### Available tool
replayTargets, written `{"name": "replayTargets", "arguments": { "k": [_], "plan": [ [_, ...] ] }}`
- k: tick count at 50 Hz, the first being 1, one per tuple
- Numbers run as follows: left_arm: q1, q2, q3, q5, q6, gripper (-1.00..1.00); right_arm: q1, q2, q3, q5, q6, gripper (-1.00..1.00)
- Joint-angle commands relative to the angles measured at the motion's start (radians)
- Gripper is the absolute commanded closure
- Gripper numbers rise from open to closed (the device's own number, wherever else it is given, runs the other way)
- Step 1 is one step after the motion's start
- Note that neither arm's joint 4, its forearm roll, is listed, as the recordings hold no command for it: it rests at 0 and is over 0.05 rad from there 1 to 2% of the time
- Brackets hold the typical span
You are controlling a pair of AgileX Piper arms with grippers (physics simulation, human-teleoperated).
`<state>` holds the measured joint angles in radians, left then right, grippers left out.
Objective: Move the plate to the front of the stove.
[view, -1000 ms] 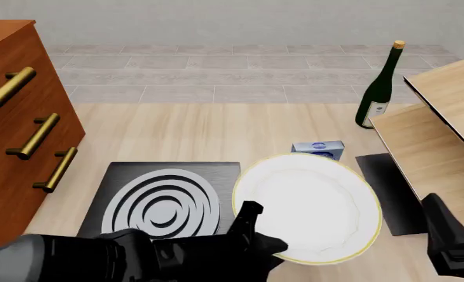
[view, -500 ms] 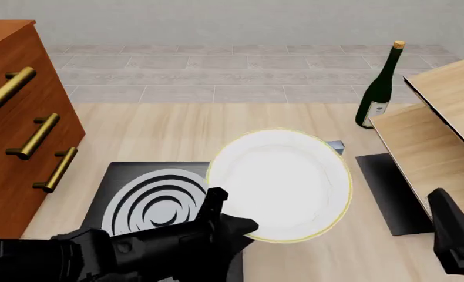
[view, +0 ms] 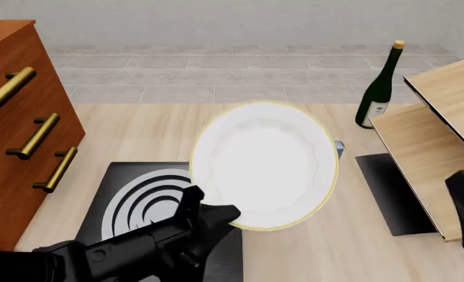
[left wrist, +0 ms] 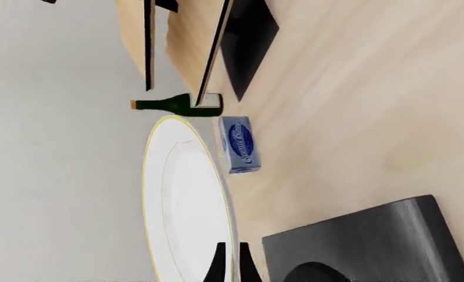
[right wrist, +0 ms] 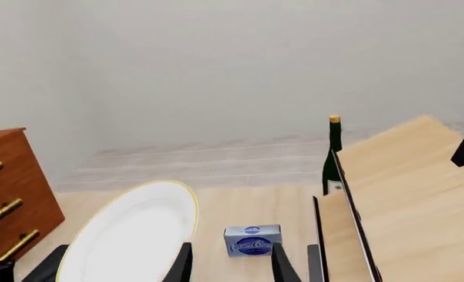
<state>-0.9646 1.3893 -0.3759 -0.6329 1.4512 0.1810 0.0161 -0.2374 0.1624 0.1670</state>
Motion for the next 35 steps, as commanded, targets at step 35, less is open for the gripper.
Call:
{"name": "replayTargets", "arguments": {
  "k": [35],
  "plan": [
    [-0.029, -0.092, -0.001, -0.038, 0.064, 1.00, 0.168, 0.239, -0.059, -0.122, 0.256, -1.00]
  ]
}}
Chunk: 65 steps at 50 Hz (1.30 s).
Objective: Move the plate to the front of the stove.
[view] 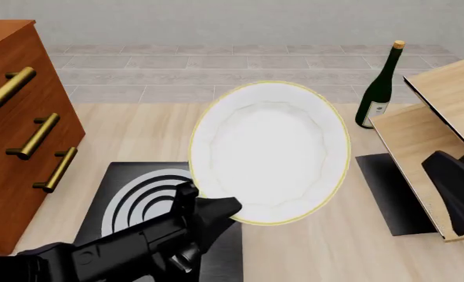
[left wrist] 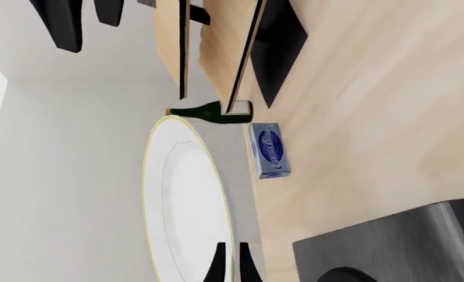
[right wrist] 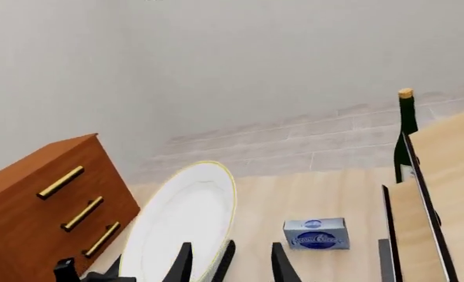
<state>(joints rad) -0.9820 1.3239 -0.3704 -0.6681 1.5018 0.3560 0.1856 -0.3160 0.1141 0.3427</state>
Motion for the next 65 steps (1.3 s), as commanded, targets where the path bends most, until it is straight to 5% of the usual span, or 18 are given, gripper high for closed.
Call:
{"name": "replayTargets", "arguments": {
  "k": [1, 11, 37, 65],
  "plan": [
    [-0.012, -0.028, -0.006, -0.003, 0.015, 1.00, -0.006, 0.073, 0.020, -0.078, 0.082, -1.00],
    [-0.036, -0.056, -0.013, -0.013, 0.035, 1.00, 0.028, 0.122, 0.027, -0.139, 0.157, -1.00],
    [-0.091, -0.093, -0.037, -0.019, 0.041, 1.00, 0.041, 0.219, 0.010, -0.236, 0.233, -1.00],
    [-0.097, -0.100, -0.042, -0.005, 0.027, 1.00, 0.105, 0.394, -0.030, -0.359, 0.254, -1.00]
  ]
}}
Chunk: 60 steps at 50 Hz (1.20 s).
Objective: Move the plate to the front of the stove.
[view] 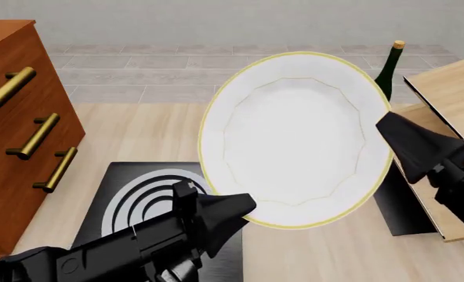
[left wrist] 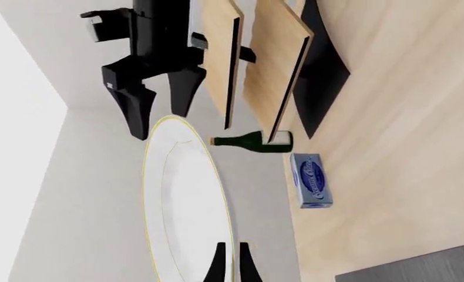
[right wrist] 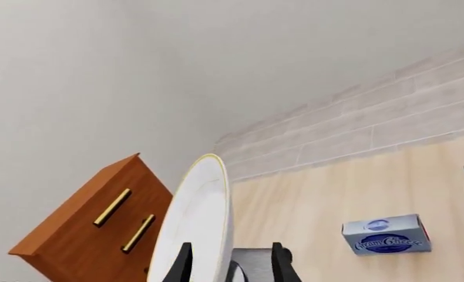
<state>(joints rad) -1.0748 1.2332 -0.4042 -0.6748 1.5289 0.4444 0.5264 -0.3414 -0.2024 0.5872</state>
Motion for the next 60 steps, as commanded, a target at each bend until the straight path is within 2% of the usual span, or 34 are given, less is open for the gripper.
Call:
{"name": "replayTargets", "arguments": {
  "k": [1, 24, 33, 34, 60],
  "plan": [
    [-0.005, -0.008, -0.008, -0.001, 0.002, 1.00, 0.019, 0.054, -0.006, -0.043, 0.009, -1.00],
    [-0.010, -0.017, -0.009, 0.003, 0.002, 1.00, 0.060, 0.145, 0.010, -0.126, 0.022, -1.00],
    [-0.010, -0.018, -0.007, 0.002, 0.002, 1.00, 0.071, 0.133, 0.003, -0.116, 0.016, -1.00],
    [-0.010, -0.018, -0.007, 0.002, 0.001, 1.00, 0.071, 0.128, 0.000, -0.110, 0.013, 1.00],
    [-0.015, -0.018, -0.008, -0.005, 0.005, 1.00, 0.086, 0.126, 0.002, -0.113, 0.019, 1.00]
  ]
}}
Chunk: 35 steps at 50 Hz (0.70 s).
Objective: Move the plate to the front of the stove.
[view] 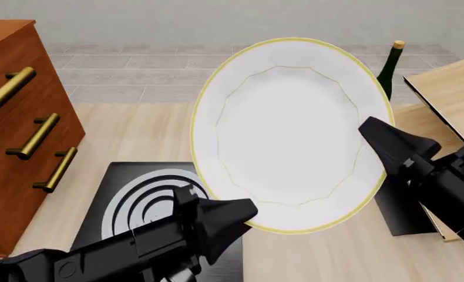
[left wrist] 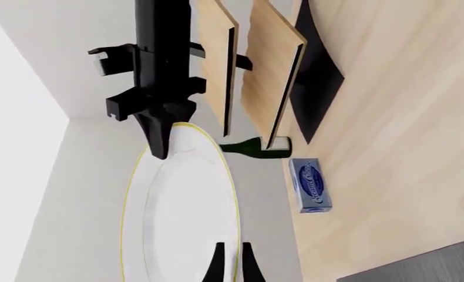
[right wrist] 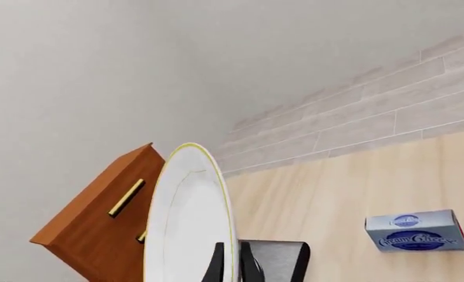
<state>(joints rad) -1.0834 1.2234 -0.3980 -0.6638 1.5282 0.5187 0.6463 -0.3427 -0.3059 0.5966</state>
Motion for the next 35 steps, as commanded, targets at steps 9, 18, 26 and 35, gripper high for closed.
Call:
{"name": "replayTargets", "arguments": {
  "k": [9, 18, 26, 35],
  "plan": [
    [-0.009, -0.013, -0.013, -0.019, 0.009, 1.00, 0.014, -0.002, 0.003, -0.001, 0.008, 1.00],
    [-0.007, -0.020, -0.010, -0.020, 0.014, -1.00, 0.015, -0.019, -0.005, 0.018, 0.006, 1.00],
    [-0.011, -0.031, -0.010, -0.011, 0.018, -1.00, 0.003, -0.035, -0.020, 0.039, 0.003, 1.00],
    [-0.015, -0.056, -0.001, 0.001, 0.015, -1.00, -0.074, -0.040, -0.079, 0.084, 0.003, 1.00]
  ]
}}
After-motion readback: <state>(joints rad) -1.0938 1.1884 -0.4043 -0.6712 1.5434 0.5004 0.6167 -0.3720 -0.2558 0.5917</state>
